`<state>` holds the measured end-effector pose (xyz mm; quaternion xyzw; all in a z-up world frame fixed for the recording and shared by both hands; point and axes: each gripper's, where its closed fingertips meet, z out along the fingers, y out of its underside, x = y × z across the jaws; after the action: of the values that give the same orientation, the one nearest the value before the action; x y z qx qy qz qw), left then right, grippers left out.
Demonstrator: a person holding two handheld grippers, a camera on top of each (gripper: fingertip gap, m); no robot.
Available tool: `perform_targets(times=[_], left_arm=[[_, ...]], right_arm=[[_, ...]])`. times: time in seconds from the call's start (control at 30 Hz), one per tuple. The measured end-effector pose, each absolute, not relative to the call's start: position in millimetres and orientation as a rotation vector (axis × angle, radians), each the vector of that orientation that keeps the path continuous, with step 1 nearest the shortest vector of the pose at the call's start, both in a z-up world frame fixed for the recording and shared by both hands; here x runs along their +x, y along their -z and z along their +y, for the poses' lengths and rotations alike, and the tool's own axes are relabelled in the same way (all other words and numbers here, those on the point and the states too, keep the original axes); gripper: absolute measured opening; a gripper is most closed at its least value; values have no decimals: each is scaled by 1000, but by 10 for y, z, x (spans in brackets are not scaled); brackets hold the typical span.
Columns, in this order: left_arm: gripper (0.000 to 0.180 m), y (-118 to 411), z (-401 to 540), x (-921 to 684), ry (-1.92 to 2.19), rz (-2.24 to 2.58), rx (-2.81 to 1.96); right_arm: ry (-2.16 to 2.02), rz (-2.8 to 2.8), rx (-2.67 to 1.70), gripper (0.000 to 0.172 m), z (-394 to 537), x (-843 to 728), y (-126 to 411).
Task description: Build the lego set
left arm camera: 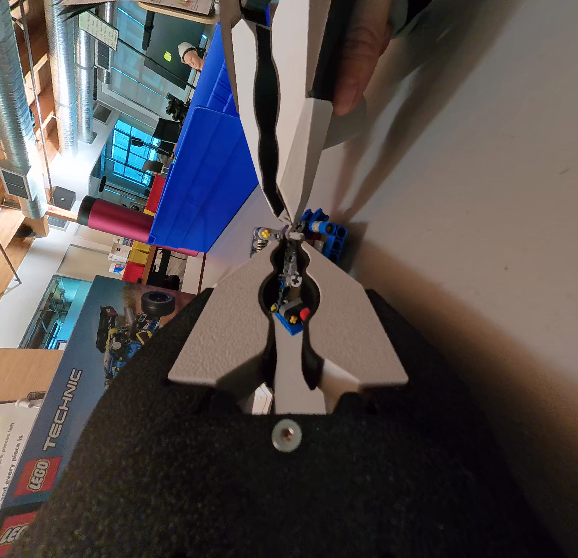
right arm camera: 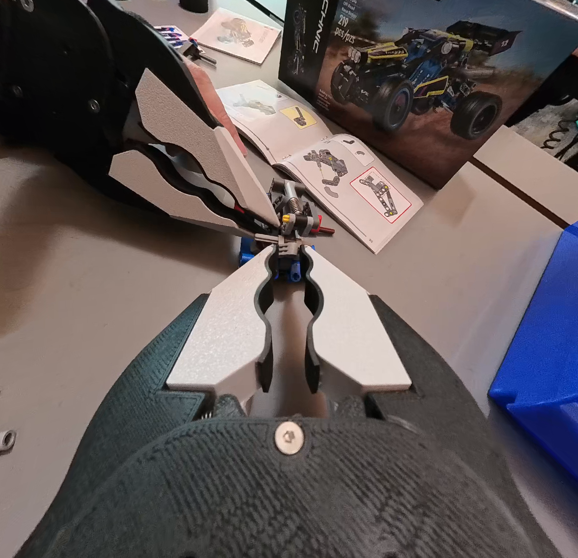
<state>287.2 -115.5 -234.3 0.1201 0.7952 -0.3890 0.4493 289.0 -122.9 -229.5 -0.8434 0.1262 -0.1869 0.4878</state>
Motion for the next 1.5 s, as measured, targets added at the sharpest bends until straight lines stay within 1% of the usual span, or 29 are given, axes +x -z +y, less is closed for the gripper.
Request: perform_targets(times=[0.37, 0.5, 0.93, 1.03, 1.13, 1.23, 1.4, 1.5], left_arm=[[3, 2346, -1144, 2875, 958, 1968, 296], [3, 2343, -1133, 2884, 957, 1968, 290], [3, 2348, -1120, 2898, 951, 1970, 282], [3, 2347, -1119, 2900, 951, 1969, 281], [3, 2349, -1118, 2903, 948, 1970, 280], [3, 2353, -1119, 2902, 946, 1971, 282], [3, 2352, -1120, 2903, 947, 1971, 282], [3, 2351, -1119, 2904, 946, 1970, 281]], right_arm=[[469, 307, -2056, 8, -1225, 2892, 2304], [461, 306, -2021, 3, -1227, 2889, 2252], [497, 272, -2056, 6, -1194, 2885, 2299], [515, 209, -2075, 11, -1196, 2855, 2316], [639, 90, -2171, 17, -1278, 2870, 2379], [877, -39, -2240, 22, -1429, 2987, 2367], [1261, -352, -2185, 24, -1390, 3062, 2206], [1337, -532, -2208, 24, -1332, 3011, 2245]])
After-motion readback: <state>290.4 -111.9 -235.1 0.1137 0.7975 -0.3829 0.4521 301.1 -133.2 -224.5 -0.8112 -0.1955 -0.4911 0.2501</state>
